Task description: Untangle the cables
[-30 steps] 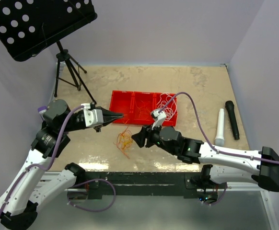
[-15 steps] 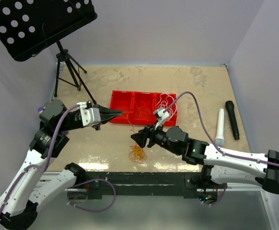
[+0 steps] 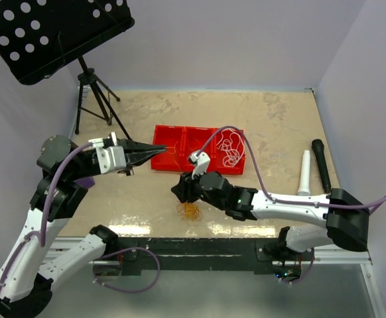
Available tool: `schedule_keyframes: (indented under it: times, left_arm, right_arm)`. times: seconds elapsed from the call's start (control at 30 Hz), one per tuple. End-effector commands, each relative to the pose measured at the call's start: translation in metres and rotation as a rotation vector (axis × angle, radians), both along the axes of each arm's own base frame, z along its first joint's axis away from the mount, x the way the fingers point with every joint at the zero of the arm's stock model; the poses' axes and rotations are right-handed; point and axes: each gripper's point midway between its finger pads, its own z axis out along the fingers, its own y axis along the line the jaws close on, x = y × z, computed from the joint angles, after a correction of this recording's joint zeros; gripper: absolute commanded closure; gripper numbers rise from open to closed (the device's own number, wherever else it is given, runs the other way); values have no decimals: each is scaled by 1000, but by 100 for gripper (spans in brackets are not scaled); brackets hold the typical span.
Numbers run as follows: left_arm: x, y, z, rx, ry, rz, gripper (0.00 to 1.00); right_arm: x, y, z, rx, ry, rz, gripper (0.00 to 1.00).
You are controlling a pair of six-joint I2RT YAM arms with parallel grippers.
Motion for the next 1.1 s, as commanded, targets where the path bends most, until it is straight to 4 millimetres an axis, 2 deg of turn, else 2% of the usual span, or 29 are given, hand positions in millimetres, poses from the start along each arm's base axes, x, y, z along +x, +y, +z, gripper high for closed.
schedule_keyframes:
  times: [0.0,0.17,0.47,0.67,0.8,0.97,1.07]
  left_arm:
    - [-22,7,43,-70,-81,-31,100]
    - [-29,16,82,-147,-163,-3,100]
    - [-43,37,154,-321,-309,67,100]
    - [-57,56,203,-426,-451,121,100]
    - [-62,58,207,-427,-466,118,100]
    - [-58,57,198,-410,-451,126,100]
    - [-49,52,183,-378,-415,130,100]
  right_arm:
    - [2,-1,7,62,-9,-39,57]
    - [-5,-7,-7,63,27,-33,62]
    - [-11,-6,-11,86,43,-15,64]
    - [-11,-3,-33,55,72,-15,64]
    - [-11,-4,-27,74,66,-21,66]
    - [-6,-6,0,107,29,-40,71]
    - [-4,-9,26,147,2,-49,76]
